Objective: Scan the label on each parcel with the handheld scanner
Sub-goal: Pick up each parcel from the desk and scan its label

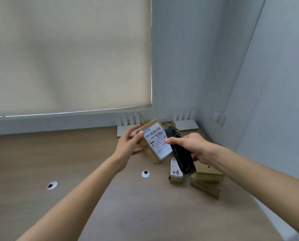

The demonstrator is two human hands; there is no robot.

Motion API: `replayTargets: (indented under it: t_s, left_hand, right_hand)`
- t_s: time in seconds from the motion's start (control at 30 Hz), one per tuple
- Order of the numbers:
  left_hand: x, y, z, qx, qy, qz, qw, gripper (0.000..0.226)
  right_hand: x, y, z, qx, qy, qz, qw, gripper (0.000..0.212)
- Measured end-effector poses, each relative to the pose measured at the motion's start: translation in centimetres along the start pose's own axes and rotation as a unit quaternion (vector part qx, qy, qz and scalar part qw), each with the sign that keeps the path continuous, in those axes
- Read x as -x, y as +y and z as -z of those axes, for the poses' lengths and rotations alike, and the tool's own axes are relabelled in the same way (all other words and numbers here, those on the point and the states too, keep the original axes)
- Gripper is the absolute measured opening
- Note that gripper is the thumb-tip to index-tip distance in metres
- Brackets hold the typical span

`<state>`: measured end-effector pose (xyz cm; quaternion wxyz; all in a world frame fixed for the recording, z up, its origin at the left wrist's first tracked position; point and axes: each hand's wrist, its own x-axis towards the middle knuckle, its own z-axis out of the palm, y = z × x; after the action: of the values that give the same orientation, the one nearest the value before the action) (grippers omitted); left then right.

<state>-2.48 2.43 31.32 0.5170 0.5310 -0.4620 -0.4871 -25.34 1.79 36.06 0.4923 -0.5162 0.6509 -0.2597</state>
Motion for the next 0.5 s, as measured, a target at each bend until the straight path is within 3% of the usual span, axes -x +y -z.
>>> replayTargets:
  t_s: [0.1,0.23,0.5]
  left_hand:
    - [5.3,1.8,3.1,-0.009,0.030,-0.010,0.999,0.025]
    - [12.3,3.3,8.1,-0.023,0.114,-0.011,0.993,0.019]
    - [24.9,5.1,19.1,-0.064,0.233,-0.008,0.970,0.019]
  right_hand:
    - [4.1,-1.0,-1.7,0.049,-0.044,0.033,0.997,0.045]
    - [9.0,-2.0,-5.2,0.136,-0.092,0.110,0.980,0.045]
    - [16.9,-5.9,-15.6,0.360,-0.111,0.270,0.886,0.049]
